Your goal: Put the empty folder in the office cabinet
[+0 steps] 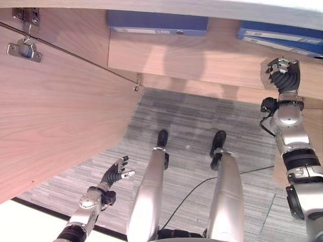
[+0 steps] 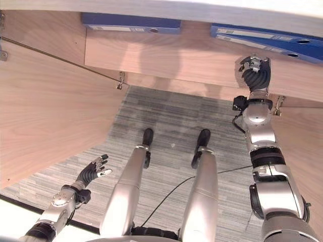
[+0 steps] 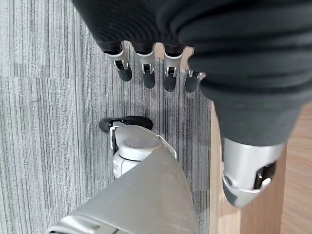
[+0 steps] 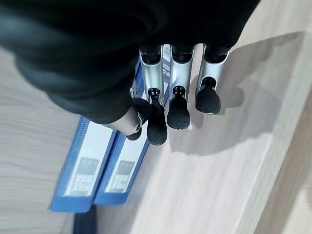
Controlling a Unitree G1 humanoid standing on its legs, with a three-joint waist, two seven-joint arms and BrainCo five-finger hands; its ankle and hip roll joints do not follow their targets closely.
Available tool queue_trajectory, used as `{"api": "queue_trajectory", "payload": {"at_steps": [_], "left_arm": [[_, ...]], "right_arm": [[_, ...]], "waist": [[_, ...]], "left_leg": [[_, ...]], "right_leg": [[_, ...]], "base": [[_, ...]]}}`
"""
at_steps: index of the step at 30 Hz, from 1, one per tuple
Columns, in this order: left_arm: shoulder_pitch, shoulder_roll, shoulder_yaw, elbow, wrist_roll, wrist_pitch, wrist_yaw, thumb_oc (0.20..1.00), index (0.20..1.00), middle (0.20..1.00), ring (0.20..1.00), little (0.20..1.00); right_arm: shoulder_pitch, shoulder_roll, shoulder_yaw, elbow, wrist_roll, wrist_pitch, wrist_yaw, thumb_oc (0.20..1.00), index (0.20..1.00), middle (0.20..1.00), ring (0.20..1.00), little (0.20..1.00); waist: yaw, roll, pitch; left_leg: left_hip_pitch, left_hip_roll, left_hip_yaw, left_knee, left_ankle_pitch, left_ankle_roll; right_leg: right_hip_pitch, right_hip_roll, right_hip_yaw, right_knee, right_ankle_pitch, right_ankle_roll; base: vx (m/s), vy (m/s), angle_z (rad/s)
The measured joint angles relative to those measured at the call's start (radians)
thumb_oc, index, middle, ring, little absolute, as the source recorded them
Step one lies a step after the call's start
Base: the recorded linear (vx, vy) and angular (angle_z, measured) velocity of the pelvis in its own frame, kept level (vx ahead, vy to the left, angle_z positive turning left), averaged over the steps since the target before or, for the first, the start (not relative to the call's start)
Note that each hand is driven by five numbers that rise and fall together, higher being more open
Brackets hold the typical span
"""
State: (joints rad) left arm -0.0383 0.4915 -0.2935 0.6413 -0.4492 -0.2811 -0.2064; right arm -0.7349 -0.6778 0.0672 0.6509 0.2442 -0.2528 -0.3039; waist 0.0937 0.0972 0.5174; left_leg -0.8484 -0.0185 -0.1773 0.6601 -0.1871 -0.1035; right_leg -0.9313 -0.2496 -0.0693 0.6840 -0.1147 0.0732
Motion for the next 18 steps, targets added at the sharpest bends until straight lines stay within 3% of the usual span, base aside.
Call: {"api": "queue_trajectory", "payload": {"at_steps": [5,12,15,18], "left_arm": [[0.005,0.034,-0.028,0.009,-0.017,0.002,0.000,1.000,1.000,1.000,1.000,1.000],[0.004,0.042,-0.061,0.018,-0.025,0.007,-0.004,1.000,1.000,1.000,1.000,1.000],[0.006,0.079,-0.062,0.016,-0.046,0.013,-0.006,1.000,1.000,1.000,1.000,1.000],[0.013,0.079,-0.069,0.022,-0.047,0.016,-0.006,1.000,1.000,1.000,1.000,1.000]], "right_arm": [[-0.260,-0.078,0.082,0.400,0.071,-0.001,0.019,0.200,0.200,0.200,0.200,0.200],[-0.301,-0.105,0.103,0.464,0.135,0.026,0.055,0.200,0.200,0.200,0.200,0.200],[-0.355,-0.164,0.133,0.586,0.179,0.067,0.079,0.200,0.200,0.200,0.200,0.200],[-0.382,-0.180,0.152,0.617,0.209,0.080,0.091,0.200,0.200,0.200,0.200,0.200]], "waist": [[-0.001,0.001,-0.001],[0.017,0.000,-0.001],[0.051,0.012,-0.009],[0.053,0.022,-0.015]], "left_leg": [[0.033,0.003,0.000,-0.007,-0.011,0.002],[0.022,0.001,0.003,0.015,-0.011,0.003],[0.017,-0.001,-0.001,0.014,-0.008,0.001],[0.015,-0.005,0.000,0.015,-0.007,0.000]], "right_leg": [[0.025,-0.004,-0.005,0.022,-0.020,0.004],[0.020,-0.004,0.000,0.022,-0.016,-0.001],[0.017,-0.004,0.000,0.019,-0.016,0.007],[0.015,-0.008,0.000,0.020,-0.014,0.010]], "base": [[0.04,-0.005,0.01],[0.00,0.002,-0.01],[0.00,0.001,0.01],[0.00,0.000,0.01]]}}
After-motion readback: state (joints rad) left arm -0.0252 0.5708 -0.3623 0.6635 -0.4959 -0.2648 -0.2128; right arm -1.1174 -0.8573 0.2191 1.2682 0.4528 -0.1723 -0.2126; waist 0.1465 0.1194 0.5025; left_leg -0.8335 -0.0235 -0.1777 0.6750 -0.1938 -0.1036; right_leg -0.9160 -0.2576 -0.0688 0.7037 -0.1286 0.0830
